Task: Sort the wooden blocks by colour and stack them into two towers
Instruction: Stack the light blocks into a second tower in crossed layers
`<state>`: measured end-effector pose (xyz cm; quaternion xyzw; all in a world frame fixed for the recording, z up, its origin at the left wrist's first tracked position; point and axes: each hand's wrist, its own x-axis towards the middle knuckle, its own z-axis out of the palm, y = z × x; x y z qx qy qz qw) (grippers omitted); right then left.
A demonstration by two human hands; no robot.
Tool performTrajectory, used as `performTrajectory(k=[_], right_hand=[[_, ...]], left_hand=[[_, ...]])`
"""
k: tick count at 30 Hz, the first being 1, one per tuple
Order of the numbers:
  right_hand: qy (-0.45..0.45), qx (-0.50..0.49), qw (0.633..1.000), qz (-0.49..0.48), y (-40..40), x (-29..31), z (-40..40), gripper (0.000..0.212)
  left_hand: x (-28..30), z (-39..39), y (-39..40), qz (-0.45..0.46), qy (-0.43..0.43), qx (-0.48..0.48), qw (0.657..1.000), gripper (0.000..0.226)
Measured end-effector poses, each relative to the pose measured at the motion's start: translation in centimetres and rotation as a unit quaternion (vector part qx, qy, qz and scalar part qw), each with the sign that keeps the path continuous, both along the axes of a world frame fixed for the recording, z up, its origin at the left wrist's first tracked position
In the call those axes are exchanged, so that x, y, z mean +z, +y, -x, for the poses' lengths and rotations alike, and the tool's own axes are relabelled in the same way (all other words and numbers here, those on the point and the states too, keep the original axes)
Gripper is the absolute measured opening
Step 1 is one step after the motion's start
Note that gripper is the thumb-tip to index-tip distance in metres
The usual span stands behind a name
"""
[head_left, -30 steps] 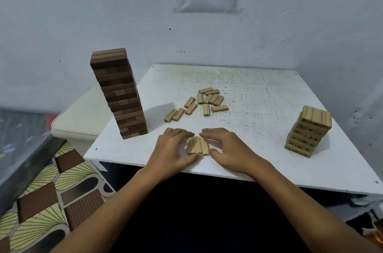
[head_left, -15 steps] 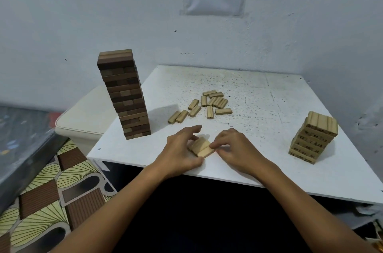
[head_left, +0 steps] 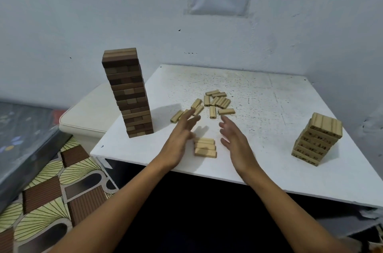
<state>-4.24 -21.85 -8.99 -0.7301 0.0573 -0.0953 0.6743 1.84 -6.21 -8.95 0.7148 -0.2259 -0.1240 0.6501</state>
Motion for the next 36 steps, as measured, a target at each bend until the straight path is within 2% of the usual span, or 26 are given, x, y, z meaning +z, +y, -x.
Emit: performTrajectory(k=[2, 4, 7, 9, 14, 16, 21, 24, 27, 30, 32, 36], right_hand=[[-0.001, -0.011, 0.994, -0.113, 0.9, 0.2, -0.2, 0.048], [-0.014, -0.017, 0.988, -0.15, 1.6, 0.4, -0.3, 0.063], [-0.014, -0.023, 0.989, -0.147, 2.8, 0.3, -0.4, 0.075], [-0.012, -0.031, 0.989, -0.143, 3.2, 0.2, -0.5, 0.076], [-0.01, -0.019, 0.993, -0.118, 3.9, 0.2, -0.4, 0.075], [-0.016, -0.013, 0.994, -0.103, 4.0, 0.1, -0.4, 0.08], [-0.024, -0.016, 0.996, -0.082, 3.9, -0.3, -0.7, 0.075], [-0.027, -0.043, 0.998, -0.031, 3.2, -0.7, -0.7, 0.058], [-0.03, -0.054, 0.993, 0.096, 1.3, -0.9, -0.5, 0.061], [0.005, 0.006, 0.977, 0.215, -0.7, -0.5, -0.1, 0.063], [0.027, 0.053, 0.965, 0.257, -1.6, -0.2, 0.1, 0.069], [0.053, 0.11, 0.947, 0.298, -2.2, 0.1, 0.2, 0.082]], left_hand=[[-0.2, 0.5, -0.6, 0.072, 0.061, 0.04, 0.995, 0.058], [-0.2, 1.1, -1.3, 0.109, 0.091, 0.062, 0.988, 0.05], [-0.1, 1.7, -2.1, 0.138, 0.104, 0.092, 0.981, 0.033], [-0.1, 1.8, -2.5, 0.152, 0.113, 0.098, 0.977, 0.04], [-0.6, 2.1, -3.2, 0.152, 0.106, 0.101, 0.977, 0.072], [-0.7, 2.1, -3.3, 0.151, 0.105, 0.1, 0.978, 0.075], [-0.7, 2.2, -3.2, 0.131, 0.103, 0.095, 0.981, 0.074], [-0.7, 1.9, -2.3, 0.063, 0.056, 0.086, 0.993, 0.064], [-0.6, 1.1, -0.5, -0.026, -0.012, 0.081, 0.996, 0.052], [-0.5, 0.3, 1.4, -0.163, -0.079, 0.046, 0.982, 0.056], [-0.5, -0.1, 2.1, -0.228, -0.11, 0.021, 0.967, 0.058], [-0.4, -0.2, 2.3, -0.262, -0.129, 0.01, 0.956, 0.057]])
